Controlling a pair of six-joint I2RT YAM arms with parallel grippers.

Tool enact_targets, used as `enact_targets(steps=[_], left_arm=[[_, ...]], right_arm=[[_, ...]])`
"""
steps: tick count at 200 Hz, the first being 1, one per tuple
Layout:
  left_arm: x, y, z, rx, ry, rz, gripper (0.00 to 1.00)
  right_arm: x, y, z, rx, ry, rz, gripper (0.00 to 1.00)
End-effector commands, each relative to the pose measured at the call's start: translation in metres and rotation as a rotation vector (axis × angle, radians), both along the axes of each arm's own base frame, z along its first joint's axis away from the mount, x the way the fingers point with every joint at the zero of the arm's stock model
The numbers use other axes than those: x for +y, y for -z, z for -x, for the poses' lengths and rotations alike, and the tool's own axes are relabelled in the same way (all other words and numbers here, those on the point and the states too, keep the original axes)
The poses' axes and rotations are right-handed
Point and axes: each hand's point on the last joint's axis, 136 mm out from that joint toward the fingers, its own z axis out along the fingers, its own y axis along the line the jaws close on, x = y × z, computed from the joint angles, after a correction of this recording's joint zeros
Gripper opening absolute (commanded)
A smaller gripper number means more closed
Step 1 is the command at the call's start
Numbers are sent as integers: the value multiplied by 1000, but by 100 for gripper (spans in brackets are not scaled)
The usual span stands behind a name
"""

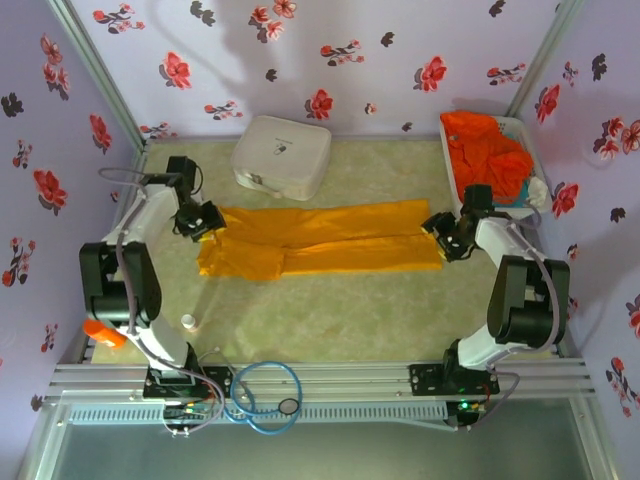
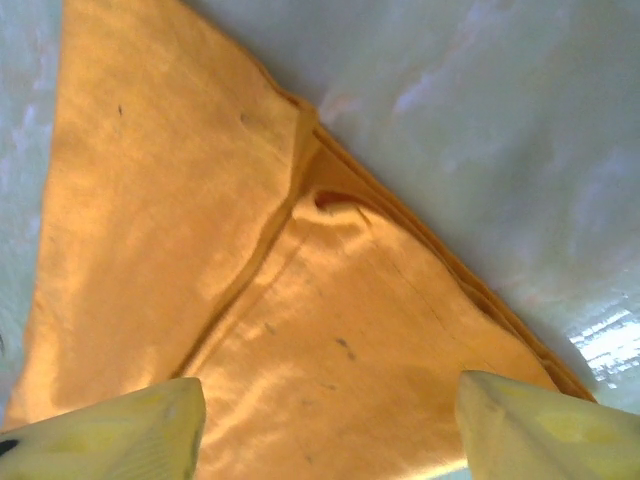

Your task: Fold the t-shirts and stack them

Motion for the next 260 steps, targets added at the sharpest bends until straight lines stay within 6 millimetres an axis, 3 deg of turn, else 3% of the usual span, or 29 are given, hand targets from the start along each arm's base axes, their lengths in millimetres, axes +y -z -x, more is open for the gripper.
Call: enact_targets(steps=[1,37,67,124,157,203,260], left_arm=[[-10,-3,30,18,16,29,40],[-37,16,57,16,9,90,44],[-54,36,67,17,-15,130,45],[-70,61,60,21,-40,152,43],[-75,72,57,52,-28,143,31],[-74,61,45,47,3,112,0],[-79,37,16,42,70,83,0]], right_arm=[[9,-1,11,-14,-19,-22,72],[18,4,22,-11,-63,2,77],[21,8,27,-3,-78,14,77],[21,6,25,-1,-76,22,77],[19,7,26,5,-77,31,77],[18,7,27,7,-79,38,76],[18,4,25,5,-83,38,75]])
